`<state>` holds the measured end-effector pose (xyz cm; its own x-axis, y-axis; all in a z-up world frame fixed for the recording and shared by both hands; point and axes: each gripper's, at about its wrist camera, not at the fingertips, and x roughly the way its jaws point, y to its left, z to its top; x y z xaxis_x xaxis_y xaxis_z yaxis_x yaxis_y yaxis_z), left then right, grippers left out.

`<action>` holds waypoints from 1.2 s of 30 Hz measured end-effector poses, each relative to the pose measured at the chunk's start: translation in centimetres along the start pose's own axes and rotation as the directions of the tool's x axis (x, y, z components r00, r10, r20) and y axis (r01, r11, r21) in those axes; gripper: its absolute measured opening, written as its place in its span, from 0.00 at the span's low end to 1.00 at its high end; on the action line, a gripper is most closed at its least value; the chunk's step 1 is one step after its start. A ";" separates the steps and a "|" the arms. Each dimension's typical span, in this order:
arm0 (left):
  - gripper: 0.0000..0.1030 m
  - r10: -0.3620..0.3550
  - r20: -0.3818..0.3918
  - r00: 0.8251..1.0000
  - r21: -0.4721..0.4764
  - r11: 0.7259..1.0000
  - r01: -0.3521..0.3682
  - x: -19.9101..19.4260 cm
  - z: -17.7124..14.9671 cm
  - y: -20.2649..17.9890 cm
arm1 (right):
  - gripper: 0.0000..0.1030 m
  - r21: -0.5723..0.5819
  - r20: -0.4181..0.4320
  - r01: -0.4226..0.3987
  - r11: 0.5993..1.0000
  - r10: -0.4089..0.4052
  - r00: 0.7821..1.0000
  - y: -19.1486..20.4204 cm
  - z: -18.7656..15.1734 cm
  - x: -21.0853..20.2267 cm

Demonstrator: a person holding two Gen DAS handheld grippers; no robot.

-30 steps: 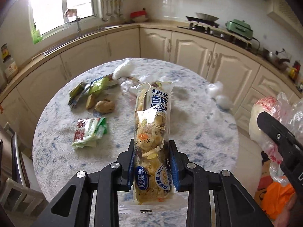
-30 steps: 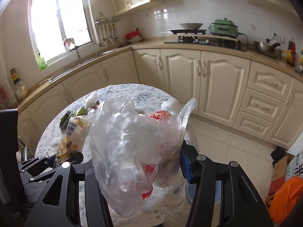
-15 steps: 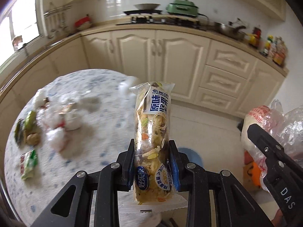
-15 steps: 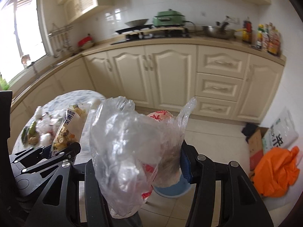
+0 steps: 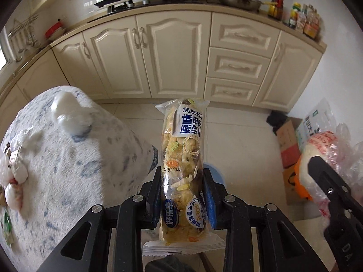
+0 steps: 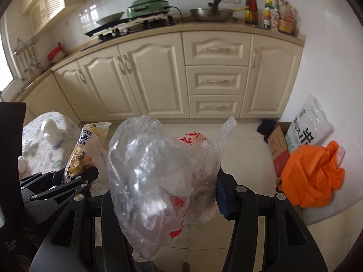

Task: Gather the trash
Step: 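Open both grippers over the blue bin to drop the items, then move both tools back over the table toward the remaining trash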

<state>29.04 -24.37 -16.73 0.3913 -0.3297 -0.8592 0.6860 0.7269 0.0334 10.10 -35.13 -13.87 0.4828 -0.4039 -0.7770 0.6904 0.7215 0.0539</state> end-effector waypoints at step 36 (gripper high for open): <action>0.73 0.187 0.033 0.982 -0.134 0.974 -0.182 -2.4 -1.2 4.2 | 0.85 -0.076 -0.030 -0.025 0.997 0.023 0.999 4.0 1.2 3.8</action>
<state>30.24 -19.80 -15.14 0.5329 -0.2073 -0.8204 0.5151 0.8487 0.1201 15.35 -34.46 -15.84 0.4822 -0.3705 -0.7938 0.6353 0.7719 0.0256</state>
